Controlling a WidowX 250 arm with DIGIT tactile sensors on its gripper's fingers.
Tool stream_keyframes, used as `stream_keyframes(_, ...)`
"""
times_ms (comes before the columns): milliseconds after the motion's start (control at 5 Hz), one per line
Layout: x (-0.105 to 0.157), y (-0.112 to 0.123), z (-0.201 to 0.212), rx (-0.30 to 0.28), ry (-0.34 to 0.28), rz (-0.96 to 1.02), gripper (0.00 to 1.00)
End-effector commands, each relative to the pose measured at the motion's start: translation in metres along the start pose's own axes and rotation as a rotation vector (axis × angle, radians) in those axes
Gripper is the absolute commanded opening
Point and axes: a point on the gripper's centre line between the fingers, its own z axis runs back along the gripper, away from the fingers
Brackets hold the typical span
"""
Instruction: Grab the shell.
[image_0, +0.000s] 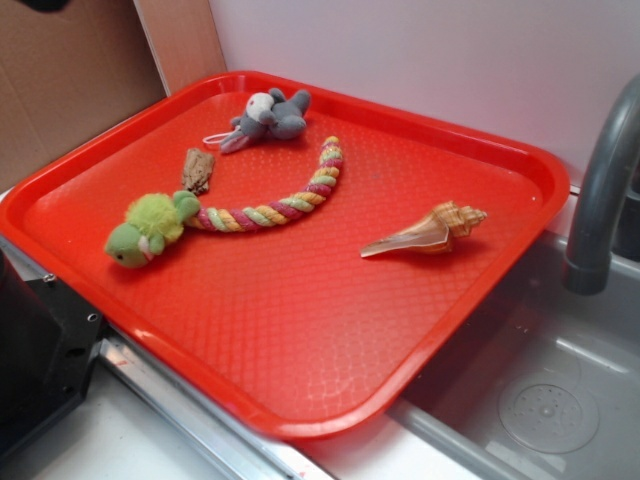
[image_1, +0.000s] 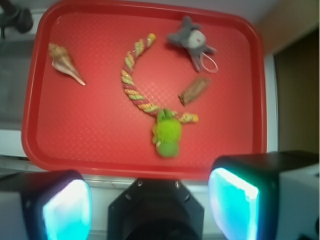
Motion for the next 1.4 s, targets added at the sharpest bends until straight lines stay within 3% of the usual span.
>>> stream_keyframes(0, 0.051, -0.019, -0.023, -0.019, -0.08, -0.312, 1.0)
stream_keyframes(200, 0.076, -0.033, -0.043, -0.018, -0.109, -0.386, 1.0)
stream_keyframes(400, 0.098, -0.05, -0.063, -0.055, -0.142, -0.473, 1.0)
stream_keyframes(600, 0.116, -0.079, -0.094, -0.066, -0.117, -0.591, 1.0)
stream_keyframes(800, 0.121, -0.098, -0.111, -0.085, -0.134, -0.654, 1.0)
stream_keyframes(1000, 0.126, -0.116, -0.129, -0.152, -0.161, -0.74, 1.0)
stream_keyframes(1200, 0.131, -0.125, -0.145, -0.17, -0.129, -0.782, 1.0)
